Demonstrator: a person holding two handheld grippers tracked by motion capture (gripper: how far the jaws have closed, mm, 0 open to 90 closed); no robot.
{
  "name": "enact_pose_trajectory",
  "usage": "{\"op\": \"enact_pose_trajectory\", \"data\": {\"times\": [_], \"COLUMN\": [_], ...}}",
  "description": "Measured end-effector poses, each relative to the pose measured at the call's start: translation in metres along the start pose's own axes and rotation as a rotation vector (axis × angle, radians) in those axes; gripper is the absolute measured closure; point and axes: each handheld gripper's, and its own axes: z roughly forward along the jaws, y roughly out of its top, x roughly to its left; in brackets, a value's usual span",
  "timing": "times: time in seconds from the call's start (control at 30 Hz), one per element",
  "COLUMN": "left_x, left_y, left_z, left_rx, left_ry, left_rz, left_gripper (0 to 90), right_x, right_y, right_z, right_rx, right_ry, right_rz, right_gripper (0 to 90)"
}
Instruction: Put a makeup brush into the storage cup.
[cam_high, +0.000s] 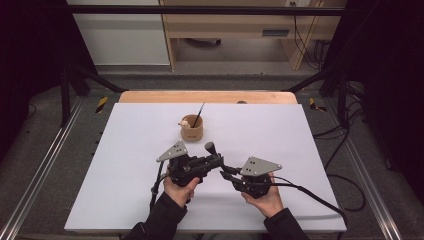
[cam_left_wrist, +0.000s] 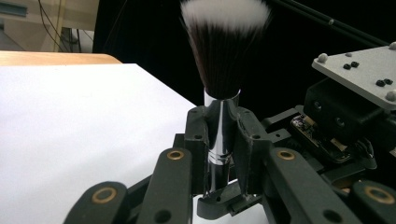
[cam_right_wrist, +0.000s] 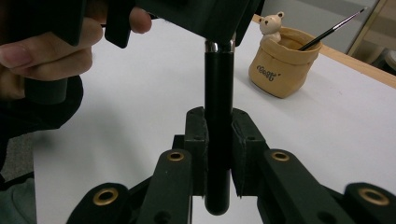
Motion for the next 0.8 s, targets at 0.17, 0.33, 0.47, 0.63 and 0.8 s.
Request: {"op": "enact_pose_trajectory", "data": {"times": [0.17, 0.33, 0.47, 0.63, 0.8], "left_x": [-0.001, -0.002, -0.003, 0.001, 0.004], "left_y": [0.0, 0.001, 0.004, 0.006, 0.008], "left_z": [-0.001, -0.001, -0.004, -0.009, -0.016], "left_rx": [0.002, 0.001, 0.004, 0.009, 0.021], "left_ry": [0.0, 0.0, 0.019, 0.039, 0.064], "left_rz": [0.008, 0.021, 0.05, 0.06, 0.074], "left_gripper": [76.9, 76.9, 77.0, 77.0, 77.0], "right_x": [0.0, 0.0, -0.001, -0.002, -0.006], "right_y": [0.0, 0.0, 0.001, 0.002, 0.004], "right_z": [0.0, 0.0, -0.001, -0.003, -0.007], "right_rx": [-0.004, -0.004, -0.008, -0.02, -0.025], "right_ry": [0.008, 0.012, 0.01, -0.002, -0.032], "right_rz": [0.004, 0.011, 0.03, 0.045, 0.084], "right_gripper": [79.0, 78.4, 70.4, 59.1, 46.5]}}
